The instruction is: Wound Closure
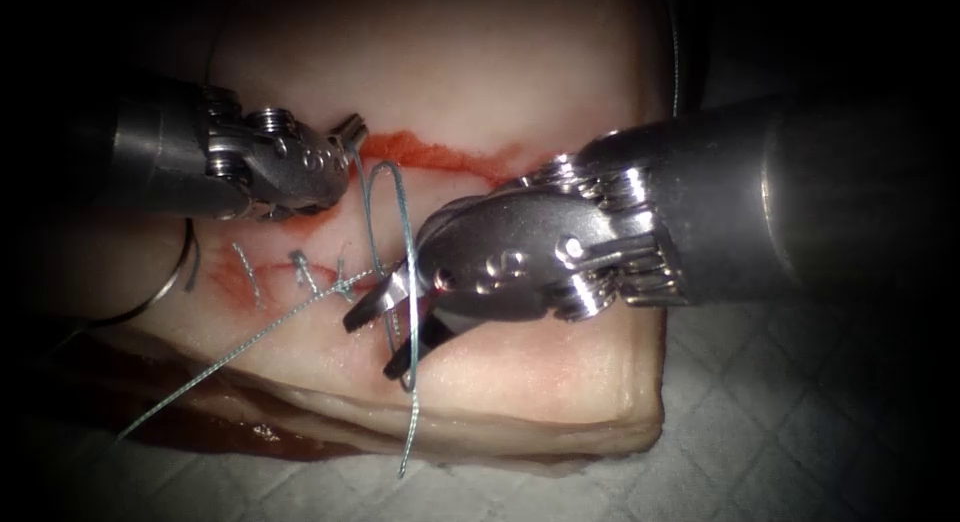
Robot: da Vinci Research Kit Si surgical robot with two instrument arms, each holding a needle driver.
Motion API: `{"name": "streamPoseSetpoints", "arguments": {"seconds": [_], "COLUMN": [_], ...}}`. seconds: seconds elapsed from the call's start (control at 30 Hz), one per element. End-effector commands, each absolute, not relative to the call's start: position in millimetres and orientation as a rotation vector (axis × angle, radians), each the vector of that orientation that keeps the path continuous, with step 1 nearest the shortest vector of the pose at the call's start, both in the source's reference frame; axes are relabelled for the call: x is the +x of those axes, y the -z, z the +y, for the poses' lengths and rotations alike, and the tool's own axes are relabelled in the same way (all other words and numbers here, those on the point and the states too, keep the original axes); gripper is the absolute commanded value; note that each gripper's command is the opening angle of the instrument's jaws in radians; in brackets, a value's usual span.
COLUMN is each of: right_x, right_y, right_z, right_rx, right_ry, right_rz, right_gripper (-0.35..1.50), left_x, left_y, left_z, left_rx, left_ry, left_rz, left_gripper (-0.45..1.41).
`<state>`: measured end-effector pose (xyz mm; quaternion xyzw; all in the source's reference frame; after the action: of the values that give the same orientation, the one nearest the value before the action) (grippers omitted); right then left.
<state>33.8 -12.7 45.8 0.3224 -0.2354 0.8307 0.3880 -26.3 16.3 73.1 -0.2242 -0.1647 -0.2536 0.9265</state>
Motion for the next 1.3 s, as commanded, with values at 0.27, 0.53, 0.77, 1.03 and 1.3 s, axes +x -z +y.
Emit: {"name": "streamPoseSetpoints", "arguments": {"seconds": [0.27,0.53,0.77,1.03,1.3], "right_x": [34.3,33.6,30.2,27.5,31.2], "right_y": [-49.5,-49.2,-46.2,-46.6,-49.2], "right_z": [-14.6,-14.3,-11.2,-11.2,-13.7], "right_rx": [0.768,0.784,0.93,1.465,1.997], "right_ry": [-2.098,-2.153,-2.391,-3.024,-2.963], "right_rz": [-0.572,-0.525,-0.404,-0.063,-0.254], "right_gripper": [0.2,0.78,0.83,0.39,0.41], "left_x": [-27.0,-26.3,-26.1,-24.9,-25.5], "left_y": [-71.5,-72.9,-74.5,-73.5,-73.8], "left_z": [16.9,15.6,13.7,12.7,12.4], "left_rx": [-0.481,-0.468,-0.421,-0.358,-0.357], "left_ry": [0.523,0.509,0.508,0.499,0.5], "left_rz": [-0.371,-0.374,-0.354,-0.344,-0.341], "left_gripper": [-0.45,-0.45,-0.45,-0.45,-0.45]}}
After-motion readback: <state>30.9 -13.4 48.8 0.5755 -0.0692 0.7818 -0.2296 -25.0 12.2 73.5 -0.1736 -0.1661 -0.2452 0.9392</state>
